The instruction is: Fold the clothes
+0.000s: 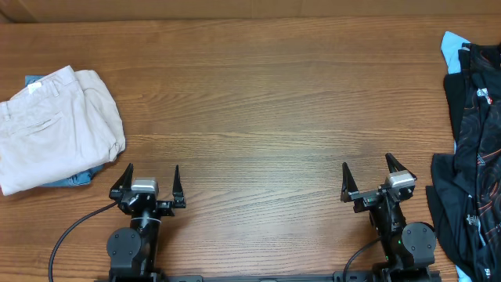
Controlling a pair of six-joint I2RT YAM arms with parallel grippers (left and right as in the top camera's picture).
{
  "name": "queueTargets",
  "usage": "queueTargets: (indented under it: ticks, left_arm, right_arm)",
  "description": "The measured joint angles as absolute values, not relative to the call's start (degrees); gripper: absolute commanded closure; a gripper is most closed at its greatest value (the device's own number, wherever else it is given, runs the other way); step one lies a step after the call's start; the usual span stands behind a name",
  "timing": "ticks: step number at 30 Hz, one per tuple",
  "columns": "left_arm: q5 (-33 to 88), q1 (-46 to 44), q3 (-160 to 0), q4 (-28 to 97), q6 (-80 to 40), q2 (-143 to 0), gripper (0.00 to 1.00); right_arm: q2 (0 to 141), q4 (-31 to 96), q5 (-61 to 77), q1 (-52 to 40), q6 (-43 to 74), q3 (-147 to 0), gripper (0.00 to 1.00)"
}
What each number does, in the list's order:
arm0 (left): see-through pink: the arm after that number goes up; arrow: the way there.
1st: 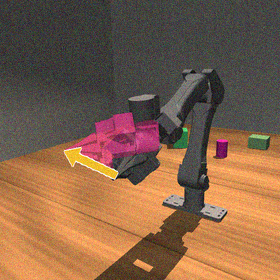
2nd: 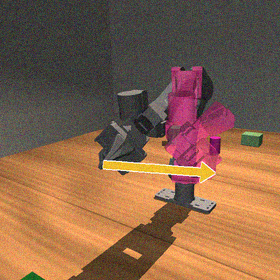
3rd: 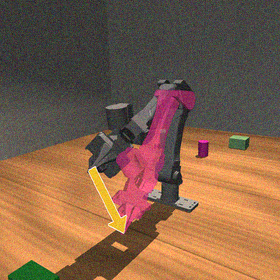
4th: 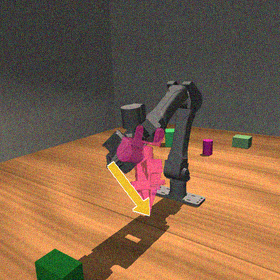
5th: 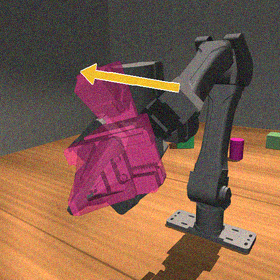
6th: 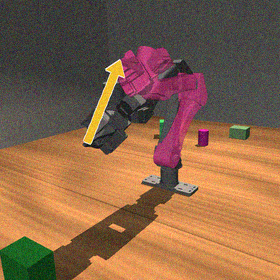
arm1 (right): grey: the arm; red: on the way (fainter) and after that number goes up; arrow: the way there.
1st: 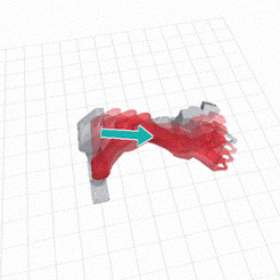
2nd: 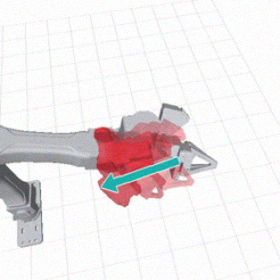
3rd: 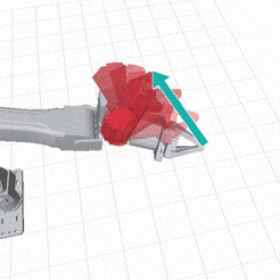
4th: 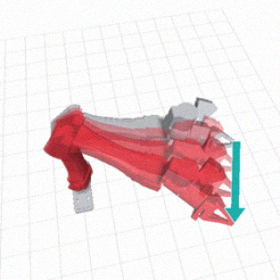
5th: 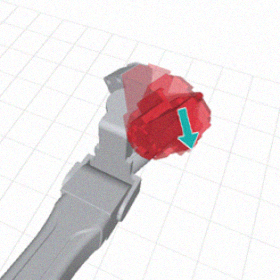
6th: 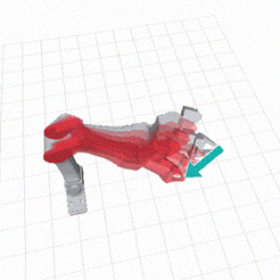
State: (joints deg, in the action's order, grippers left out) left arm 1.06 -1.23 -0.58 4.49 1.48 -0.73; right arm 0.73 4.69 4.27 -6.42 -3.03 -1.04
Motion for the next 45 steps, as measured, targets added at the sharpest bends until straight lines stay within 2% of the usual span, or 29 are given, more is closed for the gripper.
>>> queueTargets:
  ticks: [36, 45]
  left_arm:
    - [1.1, -1.2, -0.6, 4.5, 1.5, -0.7, 0.0]
    - [1.2, -1.2, -0.6, 4.5, -2.5, -0.7, 0.0]
  right_arm:
    - [0.7, 4.6, 4.3, -6.4, -3.0, -1.0, 0.0]
    - [0.7, 5.0, 2.9, -6.4, 4.2, -1.1, 0.0]
